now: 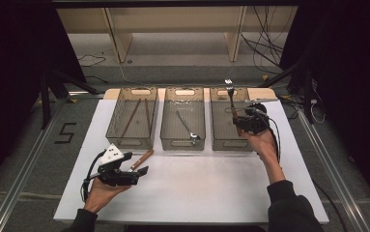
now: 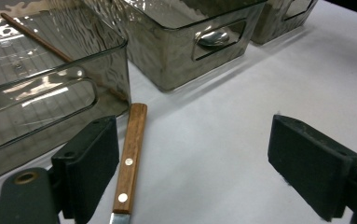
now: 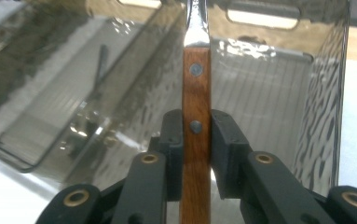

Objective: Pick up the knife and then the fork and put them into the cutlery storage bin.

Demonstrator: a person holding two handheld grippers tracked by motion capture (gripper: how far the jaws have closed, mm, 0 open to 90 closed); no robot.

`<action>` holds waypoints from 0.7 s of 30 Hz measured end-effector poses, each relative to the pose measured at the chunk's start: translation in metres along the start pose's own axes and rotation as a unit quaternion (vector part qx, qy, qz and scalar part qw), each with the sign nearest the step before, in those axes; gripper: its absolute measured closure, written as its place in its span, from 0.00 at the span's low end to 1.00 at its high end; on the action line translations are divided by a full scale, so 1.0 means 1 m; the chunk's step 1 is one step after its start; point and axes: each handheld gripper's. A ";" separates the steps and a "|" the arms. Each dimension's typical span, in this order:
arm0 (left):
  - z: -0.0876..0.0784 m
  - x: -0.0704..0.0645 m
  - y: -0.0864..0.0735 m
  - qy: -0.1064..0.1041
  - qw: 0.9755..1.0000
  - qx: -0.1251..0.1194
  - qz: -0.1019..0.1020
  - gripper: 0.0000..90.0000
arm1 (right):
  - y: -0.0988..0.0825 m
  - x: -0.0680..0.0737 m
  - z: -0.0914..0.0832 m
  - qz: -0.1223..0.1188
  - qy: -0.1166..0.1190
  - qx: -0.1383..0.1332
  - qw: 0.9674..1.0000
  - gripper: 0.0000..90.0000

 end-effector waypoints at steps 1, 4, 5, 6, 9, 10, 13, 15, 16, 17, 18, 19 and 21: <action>0.000 0.000 0.000 0.001 1.000 0.001 -0.001 0.18 | 0.000 0.000 0.002 0.001 -0.001 0.005 1.000 0.85; 0.000 0.002 0.000 0.004 1.000 0.004 -0.001 0.18 | 0.000 -0.001 0.008 0.002 -0.005 0.015 1.000 0.85; 0.000 0.002 0.000 0.005 1.000 0.004 -0.001 0.18 | 0.000 -0.001 0.009 0.004 -0.004 0.019 1.000 0.85; 0.000 0.002 0.000 0.005 1.000 0.006 -0.003 0.18 | 0.000 -0.001 0.011 0.005 -0.005 0.023 1.000 0.85; 0.000 0.004 -0.001 0.008 1.000 0.008 -0.003 0.18 | 0.001 -0.002 0.016 0.005 -0.010 0.034 0.999 0.85; 0.000 0.005 -0.001 0.009 1.000 0.008 -0.003 0.18 | 0.001 -0.003 0.017 0.007 -0.011 0.037 0.999 0.85; 0.000 0.006 -0.001 0.009 1.000 0.011 -0.005 0.18 | 0.000 -0.003 0.022 0.007 -0.013 0.046 0.999 0.85; 0.000 0.006 -0.001 0.009 1.000 0.012 -0.006 0.18 | -0.001 -0.004 0.025 0.009 -0.012 0.052 0.999 0.85; 0.000 0.006 -0.001 0.009 1.000 0.014 -0.004 0.18 | -0.001 -0.003 0.026 0.009 -0.012 0.056 0.998 0.85; 0.000 0.006 -0.001 0.009 1.000 0.013 -0.003 0.18 | -0.001 -0.003 0.027 0.009 -0.013 0.058 0.998 0.85; 0.000 0.006 -0.001 0.010 1.000 0.014 -0.003 0.18 | -0.001 -0.003 0.027 0.009 -0.014 0.059 0.998 0.85; 0.000 0.006 -0.001 0.010 1.000 0.013 -0.004 0.18 | -0.002 -0.003 0.028 0.009 -0.013 0.060 0.998 0.85; -0.001 0.006 0.000 0.011 1.000 0.013 -0.003 0.18 | -0.002 -0.003 0.029 0.010 -0.012 0.064 0.998 0.85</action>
Point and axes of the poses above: each handheld gripper's, and its own axes: z roughly forward along the jaws, y roughly out of its top, x roughly to its left, and after that the axes turned 9 degrees about -z, right-handed
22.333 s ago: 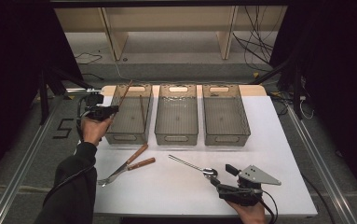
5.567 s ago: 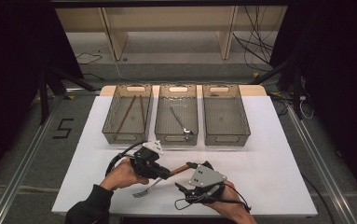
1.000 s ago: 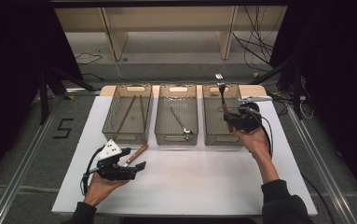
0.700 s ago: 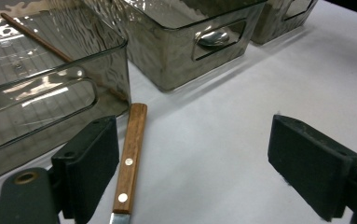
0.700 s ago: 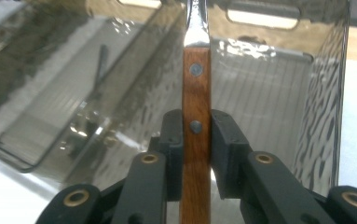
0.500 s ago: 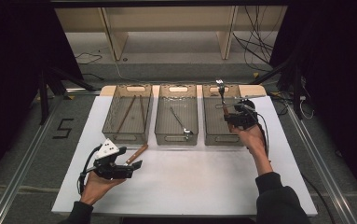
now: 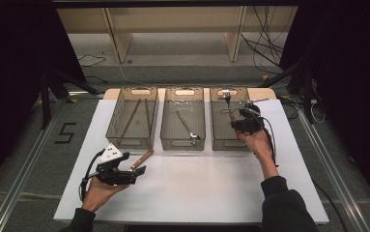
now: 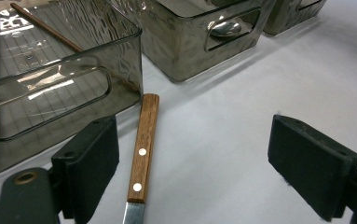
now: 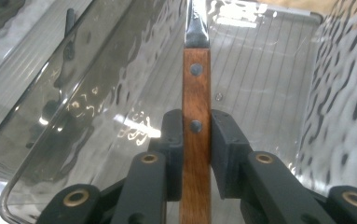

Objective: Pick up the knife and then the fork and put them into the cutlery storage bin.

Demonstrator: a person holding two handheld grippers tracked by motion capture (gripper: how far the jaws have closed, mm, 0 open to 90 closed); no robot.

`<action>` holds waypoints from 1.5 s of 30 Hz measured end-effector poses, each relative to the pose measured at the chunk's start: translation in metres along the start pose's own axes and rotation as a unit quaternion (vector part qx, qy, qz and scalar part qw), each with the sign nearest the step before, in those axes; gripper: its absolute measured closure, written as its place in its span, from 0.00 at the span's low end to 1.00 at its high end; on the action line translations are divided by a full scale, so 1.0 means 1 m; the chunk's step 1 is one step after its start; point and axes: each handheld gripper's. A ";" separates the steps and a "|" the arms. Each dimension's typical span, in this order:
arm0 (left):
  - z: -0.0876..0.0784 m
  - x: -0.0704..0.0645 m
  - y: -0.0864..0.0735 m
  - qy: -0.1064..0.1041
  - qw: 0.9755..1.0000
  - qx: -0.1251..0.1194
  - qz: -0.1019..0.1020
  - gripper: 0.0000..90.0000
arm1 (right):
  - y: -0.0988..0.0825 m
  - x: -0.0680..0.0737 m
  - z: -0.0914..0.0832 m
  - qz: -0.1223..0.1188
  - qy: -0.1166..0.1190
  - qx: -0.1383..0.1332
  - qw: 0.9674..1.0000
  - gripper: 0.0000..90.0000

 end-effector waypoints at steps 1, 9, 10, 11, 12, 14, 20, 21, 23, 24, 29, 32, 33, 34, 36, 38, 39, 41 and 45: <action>0.000 0.000 0.000 0.001 1.000 0.000 -0.001 0.18 | 0.000 0.000 0.001 -0.003 -0.002 0.004 1.000 0.84; -0.001 0.003 0.001 0.003 1.000 0.000 -0.005 0.18 | 0.000 0.000 -0.007 0.000 0.019 -0.008 1.000 0.62; -0.002 0.003 0.001 0.003 1.000 -0.001 -0.006 0.18 | 0.000 0.000 -0.009 -0.002 0.020 -0.012 1.000 0.61; -0.002 0.003 0.001 0.004 1.000 0.000 -0.004 0.18 | 0.000 0.001 -0.012 -0.005 0.022 -0.015 1.000 0.60; -0.002 0.004 0.001 0.005 1.000 0.002 -0.004 0.18 | 0.000 0.001 -0.014 -0.007 0.023 -0.018 1.000 0.59; -0.002 0.004 0.001 0.006 1.000 0.002 -0.004 0.18 | 0.000 0.003 -0.018 -0.013 0.025 -0.023 0.999 0.57; -0.004 0.006 0.002 0.011 1.000 0.006 -0.007 0.18 | -0.002 0.014 -0.036 -0.030 0.034 -0.049 0.998 0.51; -0.004 0.006 0.003 0.011 1.000 0.007 -0.007 0.18 | -0.002 0.017 -0.038 -0.034 0.036 -0.053 0.997 0.51; -0.004 0.007 0.003 0.014 1.000 0.011 -0.006 0.18 | -0.004 0.024 -0.044 -0.045 0.037 -0.058 0.997 0.48; -0.004 0.007 0.004 0.017 1.000 0.015 -0.006 0.18 | -0.005 0.027 -0.046 -0.050 0.038 -0.062 0.996 0.47; -0.006 0.012 0.007 0.028 0.999 0.032 -0.007 0.18 | -0.014 0.044 -0.057 -0.068 0.054 -0.086 0.992 0.42; -0.007 0.015 0.008 0.031 0.999 0.043 -0.011 0.18 | -0.024 0.053 -0.062 -0.071 0.066 -0.099 0.990 0.41; -0.008 0.016 0.008 0.033 0.998 0.048 -0.011 0.18 | -0.027 0.055 -0.064 -0.072 0.069 -0.102 0.990 0.40; -0.008 0.017 0.009 0.033 0.998 0.053 -0.012 0.18 | -0.031 0.057 -0.065 -0.073 0.073 -0.104 0.989 0.39; -0.008 0.018 0.010 0.038 0.997 0.062 -0.014 0.18 | -0.039 0.060 -0.068 -0.072 0.081 -0.112 0.988 0.39; -0.009 0.020 0.012 0.040 0.996 0.073 -0.015 0.18 | -0.047 0.062 -0.070 -0.069 0.086 -0.118 0.987 0.39; -0.009 0.021 0.013 0.041 0.996 0.079 -0.016 0.18 | -0.051 0.062 -0.071 -0.067 0.087 -0.120 0.987 0.39; -0.008 0.022 0.014 0.045 0.995 0.093 -0.018 0.19 | -0.059 0.064 -0.073 -0.065 0.092 -0.122 0.986 0.38; -0.005 0.023 0.016 0.049 0.992 0.113 -0.017 0.20 | -0.074 0.068 -0.074 -0.071 0.098 -0.126 0.985 0.37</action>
Point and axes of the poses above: each handheld gripper's, and its own axes: z roughly forward along the jaws, y roughly out of its top, x roughly to its left, and after that the axes turned 9 degrees about -z, right-handed
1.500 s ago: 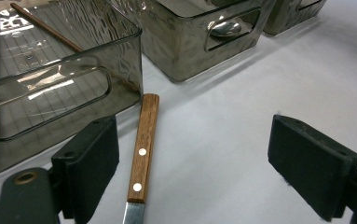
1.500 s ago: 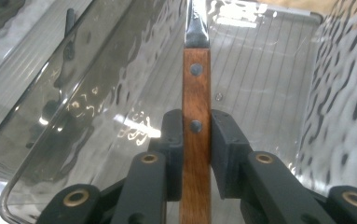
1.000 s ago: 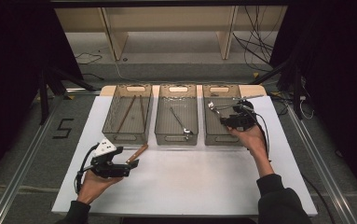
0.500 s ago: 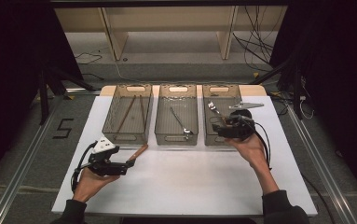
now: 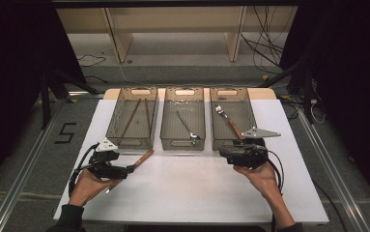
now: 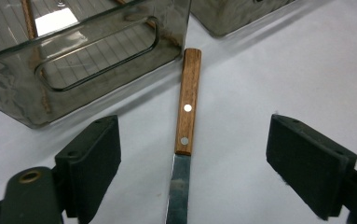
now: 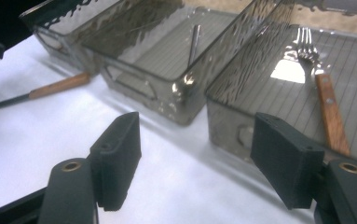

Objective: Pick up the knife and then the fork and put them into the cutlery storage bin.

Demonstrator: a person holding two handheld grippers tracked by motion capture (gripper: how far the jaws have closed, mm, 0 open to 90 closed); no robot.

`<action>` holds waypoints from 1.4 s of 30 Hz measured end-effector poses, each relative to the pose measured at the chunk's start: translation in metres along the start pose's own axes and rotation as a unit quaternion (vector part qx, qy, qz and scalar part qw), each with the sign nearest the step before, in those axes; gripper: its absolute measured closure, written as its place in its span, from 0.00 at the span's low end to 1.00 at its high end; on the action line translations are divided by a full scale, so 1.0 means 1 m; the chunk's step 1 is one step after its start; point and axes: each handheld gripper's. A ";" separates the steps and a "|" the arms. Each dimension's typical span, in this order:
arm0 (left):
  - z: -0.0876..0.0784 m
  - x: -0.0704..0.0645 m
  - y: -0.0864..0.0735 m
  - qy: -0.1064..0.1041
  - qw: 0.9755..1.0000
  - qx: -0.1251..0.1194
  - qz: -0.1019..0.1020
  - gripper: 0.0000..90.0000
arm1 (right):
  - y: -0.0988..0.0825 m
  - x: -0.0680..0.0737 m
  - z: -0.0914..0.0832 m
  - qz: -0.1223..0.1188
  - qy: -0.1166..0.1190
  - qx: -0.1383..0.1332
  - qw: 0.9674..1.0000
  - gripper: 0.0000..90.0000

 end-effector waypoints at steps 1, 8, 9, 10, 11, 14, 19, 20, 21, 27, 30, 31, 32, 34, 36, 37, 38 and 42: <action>0.001 0.000 0.001 0.002 1.000 0.005 0.001 0.20 | -0.003 0.001 -0.001 0.001 0.002 0.000 1.000 0.37; 0.014 -0.003 0.005 0.008 0.999 0.045 0.009 0.26 | -0.015 0.012 -0.001 -0.011 0.016 0.000 1.000 0.36; 0.017 -0.003 0.005 0.010 0.999 0.050 0.014 0.27 | -0.016 0.014 -0.001 -0.014 0.018 -0.002 1.000 0.36; 0.019 -0.003 0.005 0.010 0.998 0.053 0.009 0.28 | -0.017 0.016 -0.001 -0.016 0.020 -0.003 1.000 0.36; 0.021 -0.002 0.004 0.009 0.998 0.058 0.011 0.30 | -0.018 0.018 -0.002 -0.019 0.023 -0.005 1.000 0.35; 0.028 -0.001 0.003 0.012 0.997 0.078 0.012 0.32 | -0.020 0.024 -0.003 -0.022 0.029 -0.012 0.999 0.33; 0.033 0.001 0.002 0.013 0.995 0.099 0.012 0.36 | -0.024 0.031 -0.006 -0.026 0.036 -0.020 0.999 0.31; 0.034 0.001 0.002 0.013 0.995 0.100 0.011 0.37 | -0.024 0.032 -0.006 -0.025 0.038 -0.020 0.999 0.31; 0.035 0.002 0.002 0.013 0.995 0.101 0.011 0.38 | -0.025 0.032 -0.007 -0.024 0.038 -0.023 0.999 0.31; 0.040 0.003 0.002 0.014 0.994 0.108 0.012 0.44 | -0.030 0.034 -0.008 -0.023 0.040 -0.025 0.999 0.31; 0.042 0.003 0.002 0.013 0.993 0.113 0.017 0.47 | -0.032 0.035 -0.007 -0.024 0.042 -0.023 0.999 0.31; 0.042 0.002 0.002 0.013 0.993 0.112 0.018 0.49 | -0.032 0.036 -0.007 -0.025 0.043 -0.022 0.999 0.31; 0.043 0.002 0.002 0.014 0.993 0.112 0.022 0.50 | -0.032 0.036 -0.007 -0.025 0.044 -0.022 0.998 0.31; 0.044 0.002 0.003 0.016 0.993 0.116 0.027 0.51 | -0.032 0.037 -0.006 -0.025 0.045 -0.022 0.998 0.31; 0.046 0.001 0.003 0.019 0.993 0.116 0.030 0.53 | -0.032 0.037 -0.006 -0.026 0.044 -0.021 0.998 0.31; 0.046 0.001 0.003 0.020 0.993 0.116 0.032 0.54 | -0.032 0.037 -0.006 -0.026 0.044 -0.021 0.998 0.31; 0.046 0.001 0.003 0.020 0.993 0.116 0.033 0.54 | -0.032 0.037 -0.006 -0.026 0.044 -0.021 0.998 0.31; 0.046 0.001 0.003 0.023 0.992 0.115 0.039 0.59 | -0.033 0.037 -0.006 -0.028 0.044 -0.021 0.998 0.31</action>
Point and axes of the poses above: each handheld gripper's, and its own axes: z roughly forward along the jaws, y roughly out of its top, x roughly to its left, and after that the axes turned 9 degrees about -z, right-handed
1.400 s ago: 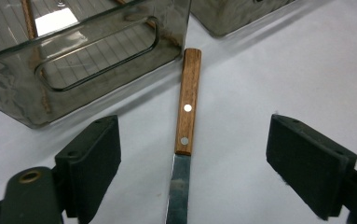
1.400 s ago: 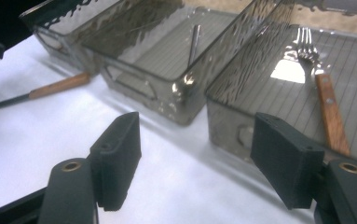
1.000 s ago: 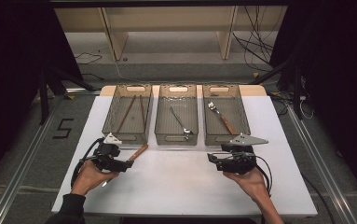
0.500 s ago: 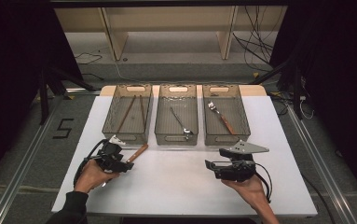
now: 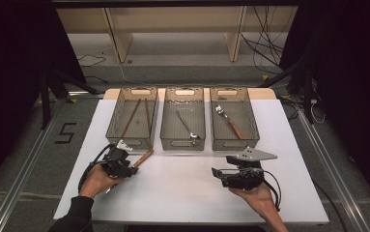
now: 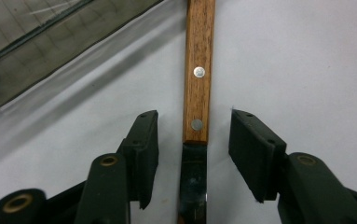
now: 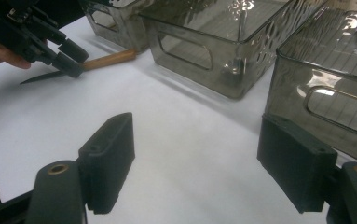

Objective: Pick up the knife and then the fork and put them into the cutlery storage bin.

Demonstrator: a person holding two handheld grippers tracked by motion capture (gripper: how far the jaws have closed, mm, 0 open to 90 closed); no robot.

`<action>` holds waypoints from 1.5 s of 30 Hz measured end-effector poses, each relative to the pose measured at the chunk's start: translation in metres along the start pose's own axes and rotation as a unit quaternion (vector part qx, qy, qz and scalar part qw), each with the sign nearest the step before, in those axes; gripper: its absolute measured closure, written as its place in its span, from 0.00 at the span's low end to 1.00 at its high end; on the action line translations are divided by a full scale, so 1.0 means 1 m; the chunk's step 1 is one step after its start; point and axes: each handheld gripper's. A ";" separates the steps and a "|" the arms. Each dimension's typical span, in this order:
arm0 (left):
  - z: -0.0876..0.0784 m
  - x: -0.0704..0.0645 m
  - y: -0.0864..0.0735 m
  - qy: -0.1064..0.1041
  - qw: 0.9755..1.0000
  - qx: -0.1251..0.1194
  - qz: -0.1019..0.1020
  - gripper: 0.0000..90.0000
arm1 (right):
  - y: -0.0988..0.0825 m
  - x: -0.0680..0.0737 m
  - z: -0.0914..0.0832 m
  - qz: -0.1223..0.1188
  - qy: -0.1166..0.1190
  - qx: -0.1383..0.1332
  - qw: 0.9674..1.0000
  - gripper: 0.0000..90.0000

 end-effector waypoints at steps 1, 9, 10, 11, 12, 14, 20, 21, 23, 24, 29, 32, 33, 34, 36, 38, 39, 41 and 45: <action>0.000 -0.001 0.000 0.002 1.000 -0.001 0.002 0.60 | 0.000 0.000 0.000 0.001 0.000 0.001 1.000 0.31; 0.001 -0.005 0.003 0.001 1.000 0.002 0.021 0.72 | 0.000 0.001 0.000 0.000 0.003 0.000 1.000 0.31; 0.001 -0.005 0.003 -0.001 1.000 0.002 0.021 0.74 | 0.000 0.001 0.000 0.000 0.003 0.000 1.000 0.31; 0.002 -0.006 0.004 0.000 1.000 0.003 0.022 0.76 | 0.000 0.001 0.000 0.000 0.003 0.000 1.000 0.31; 0.002 -0.006 0.004 -0.002 1.000 0.003 0.021 0.77 | 0.000 0.001 0.000 0.000 0.003 0.000 1.000 0.31; 0.002 -0.007 0.005 0.000 1.000 0.003 0.019 0.82 | 0.000 0.001 0.000 -0.001 0.003 0.000 1.000 0.31; 0.002 -0.007 0.005 0.000 1.000 0.004 0.021 0.85 | 0.001 0.001 -0.001 0.000 0.005 -0.003 1.000 0.31; 0.002 -0.007 0.005 -0.001 1.000 0.004 0.022 0.85 | 0.001 0.001 -0.002 0.000 0.005 -0.003 1.000 0.31; 0.002 -0.007 0.005 -0.004 1.000 0.005 0.022 0.85 | 0.001 0.002 -0.002 -0.001 0.008 -0.005 1.000 0.31; 0.001 -0.007 0.005 -0.008 1.000 0.007 0.024 0.85 | 0.002 0.002 -0.002 -0.003 0.007 -0.007 1.000 0.32; -0.007 -0.014 0.007 -0.033 0.999 0.008 0.033 0.85 | 0.004 0.006 -0.003 -0.010 0.013 -0.016 1.000 0.31; -0.014 -0.023 0.011 -0.056 0.998 0.001 0.044 0.85 | 0.006 0.011 -0.004 -0.019 0.016 -0.021 0.999 0.31; -0.016 -0.027 0.013 -0.065 0.997 0.001 0.051 0.85 | 0.006 0.013 -0.003 -0.024 0.016 -0.024 0.999 0.31; -0.018 -0.031 0.014 -0.073 0.996 0.001 0.055 0.85 | 0.007 0.015 -0.003 -0.029 0.017 -0.025 0.999 0.31; -0.022 -0.041 0.017 -0.090 0.994 -0.001 0.068 0.85 | 0.009 0.020 -0.002 -0.040 0.020 -0.026 0.999 0.31; -0.025 -0.050 0.020 -0.107 0.991 0.000 0.080 0.85 | 0.011 0.027 -0.001 -0.052 0.022 -0.028 0.998 0.31; -0.026 -0.054 0.021 -0.113 0.990 0.002 0.084 0.85 | 0.011 0.030 0.000 -0.060 0.023 -0.029 0.998 0.31; -0.028 -0.062 0.025 -0.125 0.988 0.006 0.092 0.85 | 0.012 0.036 0.001 -0.072 0.026 -0.030 0.997 0.31; -0.030 -0.078 0.031 -0.142 0.984 0.013 0.111 0.85 | 0.014 0.046 0.003 -0.100 0.040 -0.030 0.994 0.31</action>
Point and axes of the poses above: each handheld gripper's, and its own axes: z roughly forward along the jaws, y roughly out of its top, x roughly to its left, and after that the axes turned 9 degrees about -z, right-handed
